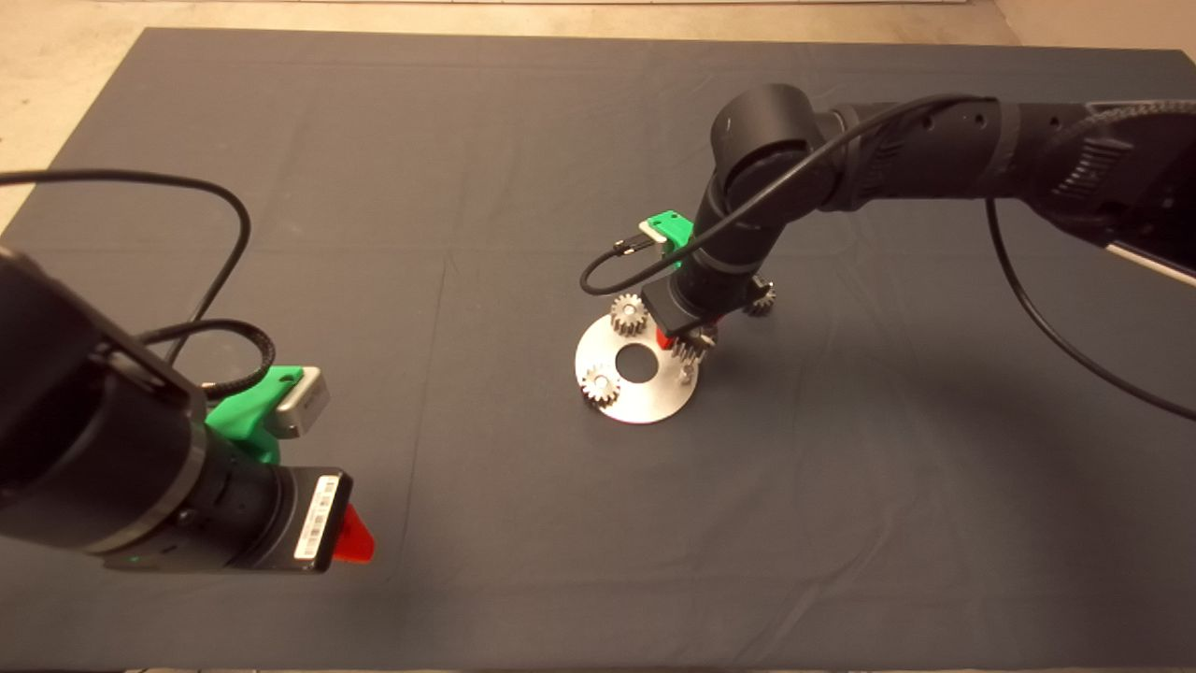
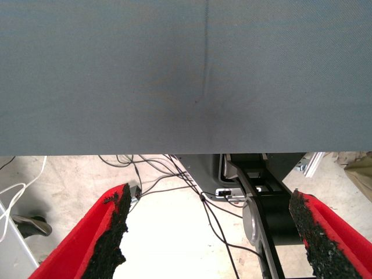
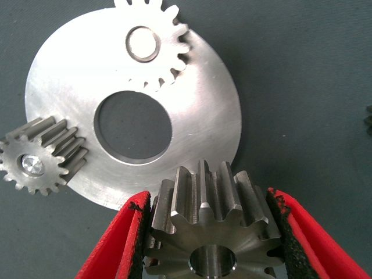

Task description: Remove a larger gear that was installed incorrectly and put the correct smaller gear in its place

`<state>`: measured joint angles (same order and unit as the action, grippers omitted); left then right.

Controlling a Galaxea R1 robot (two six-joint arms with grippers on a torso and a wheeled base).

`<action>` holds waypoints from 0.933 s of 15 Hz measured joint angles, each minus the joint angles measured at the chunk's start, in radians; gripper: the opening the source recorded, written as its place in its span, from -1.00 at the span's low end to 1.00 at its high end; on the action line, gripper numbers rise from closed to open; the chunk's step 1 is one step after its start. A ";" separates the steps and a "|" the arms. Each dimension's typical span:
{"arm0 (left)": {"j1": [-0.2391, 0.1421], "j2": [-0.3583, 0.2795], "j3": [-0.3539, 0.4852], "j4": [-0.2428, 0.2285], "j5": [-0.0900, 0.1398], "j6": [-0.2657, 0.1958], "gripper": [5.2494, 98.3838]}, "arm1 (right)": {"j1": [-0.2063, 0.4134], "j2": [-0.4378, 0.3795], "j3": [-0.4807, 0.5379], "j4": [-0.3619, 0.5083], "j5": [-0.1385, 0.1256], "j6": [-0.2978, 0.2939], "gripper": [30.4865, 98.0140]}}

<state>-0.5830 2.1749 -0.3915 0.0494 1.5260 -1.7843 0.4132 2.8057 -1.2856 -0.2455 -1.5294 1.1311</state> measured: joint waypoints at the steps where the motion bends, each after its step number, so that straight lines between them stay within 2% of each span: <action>1: 0.000 0.000 0.000 0.000 0.000 0.000 0.37 | 0.001 -0.008 -0.008 0.002 0.003 0.000 -0.52; 7: 0.000 0.003 0.000 0.000 0.000 0.000 0.37 | 0.003 -0.166 -0.014 0.013 0.003 0.000 -0.52; 14: 0.000 0.003 0.000 0.000 0.000 0.000 0.37 | 0.003 -0.355 0.076 0.019 0.002 -0.004 -0.51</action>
<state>-0.5828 2.1783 -0.3919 0.0494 1.5260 -1.7843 0.4160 2.4509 -1.2095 -0.2266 -1.5274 1.1266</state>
